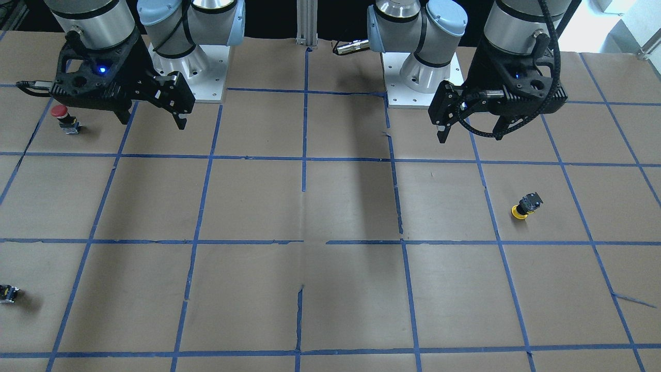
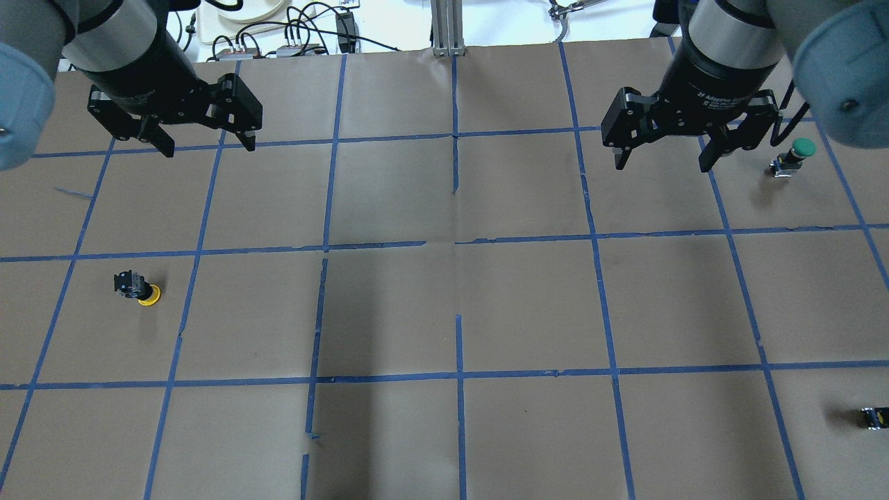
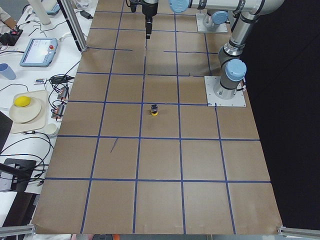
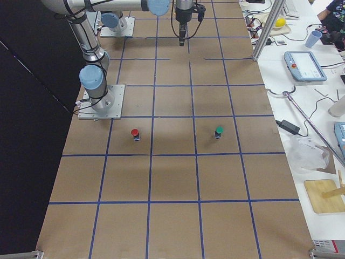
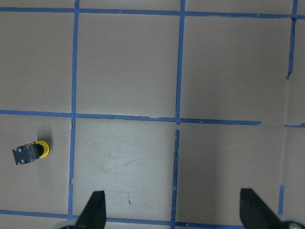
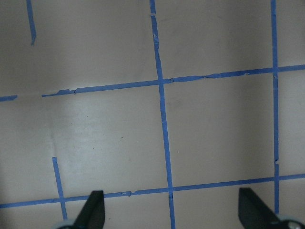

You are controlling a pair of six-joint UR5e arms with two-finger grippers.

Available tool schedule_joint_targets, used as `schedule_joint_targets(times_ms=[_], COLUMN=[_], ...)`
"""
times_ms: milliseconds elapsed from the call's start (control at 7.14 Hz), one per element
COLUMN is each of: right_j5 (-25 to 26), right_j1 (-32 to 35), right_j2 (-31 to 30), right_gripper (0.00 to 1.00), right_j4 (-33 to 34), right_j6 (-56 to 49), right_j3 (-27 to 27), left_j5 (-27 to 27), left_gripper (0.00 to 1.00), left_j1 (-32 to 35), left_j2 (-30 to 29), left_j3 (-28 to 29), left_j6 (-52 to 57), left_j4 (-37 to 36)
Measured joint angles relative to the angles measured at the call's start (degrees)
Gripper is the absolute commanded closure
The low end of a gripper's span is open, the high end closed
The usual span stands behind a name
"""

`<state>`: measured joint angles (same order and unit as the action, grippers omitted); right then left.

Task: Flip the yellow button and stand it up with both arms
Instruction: 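Move the left gripper toward the yellow-capped button lying on its side, then lower the left gripper and grasp the yellow-capped button's black body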

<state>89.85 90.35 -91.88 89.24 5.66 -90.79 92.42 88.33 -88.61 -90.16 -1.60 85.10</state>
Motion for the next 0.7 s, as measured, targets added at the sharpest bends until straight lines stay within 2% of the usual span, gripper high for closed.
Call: schedule_joint_targets(times_ms=[280, 700], right_j5=[0.0, 0.1], right_j1=[0.0, 0.0], right_j2=[0.0, 0.3], right_gripper=[0.00, 0.00], right_j4=[0.1, 0.1], right_j6=[0.1, 0.0], right_j3=[0.0, -0.1], left_j5=[-0.3, -0.4], left_gripper=[0.00, 0.00], left_j1=[-3.7, -14.7], left_j2=[0.2, -1.5], left_j3=[-2.5, -9.2], left_j6=[0.1, 0.3], left_j4=[-2.7, -7.6])
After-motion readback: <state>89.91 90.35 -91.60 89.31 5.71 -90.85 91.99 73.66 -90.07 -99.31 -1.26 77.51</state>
